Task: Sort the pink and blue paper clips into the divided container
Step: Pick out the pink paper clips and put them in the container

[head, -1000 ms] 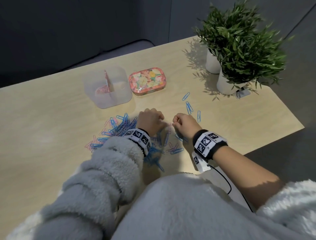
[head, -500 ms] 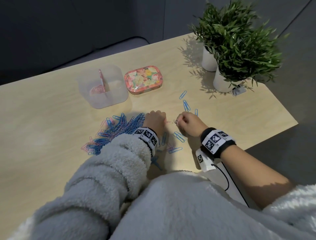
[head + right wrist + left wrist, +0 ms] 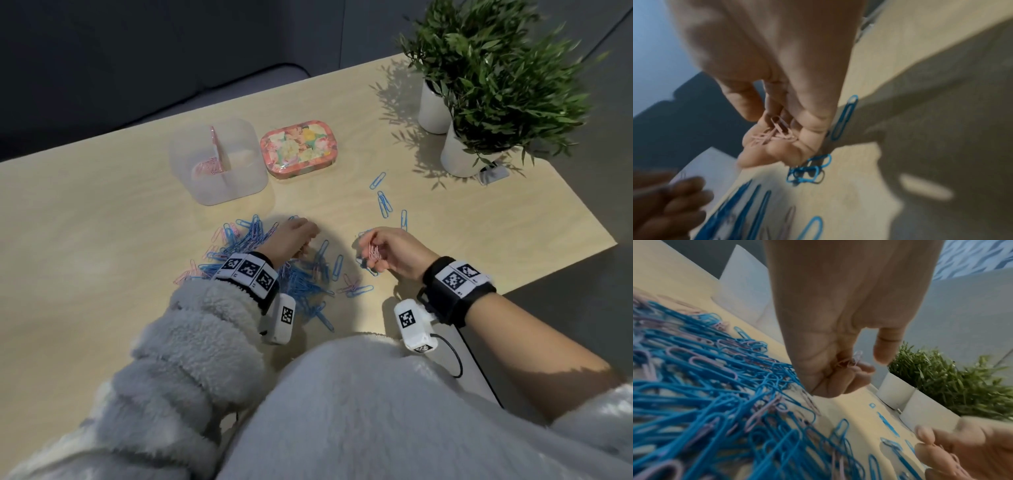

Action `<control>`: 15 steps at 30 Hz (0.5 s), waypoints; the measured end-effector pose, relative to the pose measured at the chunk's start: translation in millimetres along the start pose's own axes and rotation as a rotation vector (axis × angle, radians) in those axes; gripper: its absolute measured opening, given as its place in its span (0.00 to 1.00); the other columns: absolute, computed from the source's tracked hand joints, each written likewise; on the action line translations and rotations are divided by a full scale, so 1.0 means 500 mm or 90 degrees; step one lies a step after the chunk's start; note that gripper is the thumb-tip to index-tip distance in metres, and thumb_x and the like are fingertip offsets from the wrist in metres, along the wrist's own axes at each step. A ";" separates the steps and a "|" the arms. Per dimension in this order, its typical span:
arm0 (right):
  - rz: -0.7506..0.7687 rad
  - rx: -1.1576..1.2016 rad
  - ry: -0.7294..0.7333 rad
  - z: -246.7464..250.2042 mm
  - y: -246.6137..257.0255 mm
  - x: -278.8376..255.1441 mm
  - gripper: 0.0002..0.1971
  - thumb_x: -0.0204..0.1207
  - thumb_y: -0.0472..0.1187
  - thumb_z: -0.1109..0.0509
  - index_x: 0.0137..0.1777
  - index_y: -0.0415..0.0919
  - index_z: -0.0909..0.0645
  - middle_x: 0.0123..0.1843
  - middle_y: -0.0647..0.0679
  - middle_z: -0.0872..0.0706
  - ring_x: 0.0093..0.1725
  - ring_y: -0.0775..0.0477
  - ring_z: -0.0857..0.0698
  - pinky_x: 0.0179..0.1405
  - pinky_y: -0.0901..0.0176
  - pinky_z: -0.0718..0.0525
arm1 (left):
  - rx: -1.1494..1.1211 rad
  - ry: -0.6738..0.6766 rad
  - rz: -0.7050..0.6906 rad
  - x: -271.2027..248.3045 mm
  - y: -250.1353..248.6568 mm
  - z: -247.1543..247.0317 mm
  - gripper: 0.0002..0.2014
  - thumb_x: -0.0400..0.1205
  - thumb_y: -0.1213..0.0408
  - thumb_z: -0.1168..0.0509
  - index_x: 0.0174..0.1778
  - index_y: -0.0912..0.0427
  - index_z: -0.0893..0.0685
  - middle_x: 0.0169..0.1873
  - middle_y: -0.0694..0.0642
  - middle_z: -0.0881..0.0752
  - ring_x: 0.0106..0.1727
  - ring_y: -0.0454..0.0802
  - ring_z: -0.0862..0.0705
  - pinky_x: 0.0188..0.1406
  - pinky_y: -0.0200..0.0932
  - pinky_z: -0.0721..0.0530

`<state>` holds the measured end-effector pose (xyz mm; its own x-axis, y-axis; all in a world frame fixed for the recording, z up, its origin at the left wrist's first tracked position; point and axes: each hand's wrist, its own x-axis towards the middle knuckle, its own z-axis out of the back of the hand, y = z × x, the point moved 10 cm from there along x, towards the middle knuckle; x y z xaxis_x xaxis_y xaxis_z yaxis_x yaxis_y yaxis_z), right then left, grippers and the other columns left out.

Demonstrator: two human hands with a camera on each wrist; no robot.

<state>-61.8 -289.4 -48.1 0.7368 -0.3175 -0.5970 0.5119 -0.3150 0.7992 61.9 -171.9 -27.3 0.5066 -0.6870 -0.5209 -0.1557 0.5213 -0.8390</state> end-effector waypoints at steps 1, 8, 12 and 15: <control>0.029 -0.115 0.008 -0.007 0.003 -0.003 0.15 0.77 0.31 0.45 0.32 0.35 0.23 0.21 0.45 0.23 0.17 0.50 0.28 0.17 0.66 0.34 | 0.073 0.011 -0.026 -0.010 -0.005 -0.010 0.16 0.82 0.64 0.40 0.27 0.56 0.31 0.25 0.51 0.33 0.24 0.45 0.32 0.22 0.30 0.32; 0.251 -0.835 0.053 -0.074 0.020 -0.051 0.11 0.75 0.38 0.36 0.51 0.51 0.15 0.46 0.49 0.10 0.50 0.43 0.15 0.46 0.56 0.23 | 0.555 -0.023 -0.166 -0.055 0.008 -0.052 0.11 0.78 0.57 0.34 0.34 0.60 0.24 0.34 0.55 0.20 0.35 0.52 0.23 0.36 0.44 0.26; 0.322 -0.881 0.118 -0.112 0.011 -0.055 0.12 0.73 0.38 0.37 0.48 0.53 0.16 0.49 0.52 0.11 0.51 0.43 0.15 0.43 0.56 0.24 | 0.682 -0.134 -0.134 -0.066 0.018 -0.030 0.16 0.79 0.49 0.37 0.45 0.61 0.22 0.45 0.56 0.21 0.45 0.56 0.19 0.38 0.47 0.22; 0.345 -0.956 0.135 -0.121 0.015 -0.048 0.07 0.74 0.43 0.36 0.45 0.52 0.16 0.48 0.53 0.11 0.50 0.43 0.15 0.43 0.54 0.21 | 0.693 -0.139 -0.129 -0.062 0.018 -0.033 0.12 0.82 0.56 0.39 0.47 0.63 0.22 0.51 0.59 0.20 0.49 0.58 0.17 0.40 0.49 0.21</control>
<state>-49.1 -230.1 -23.7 0.9458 0.0694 -0.3172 0.0384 0.9462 0.3214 30.9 -154.2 -21.3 0.5930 -0.7612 -0.2627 0.7137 0.6479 -0.2663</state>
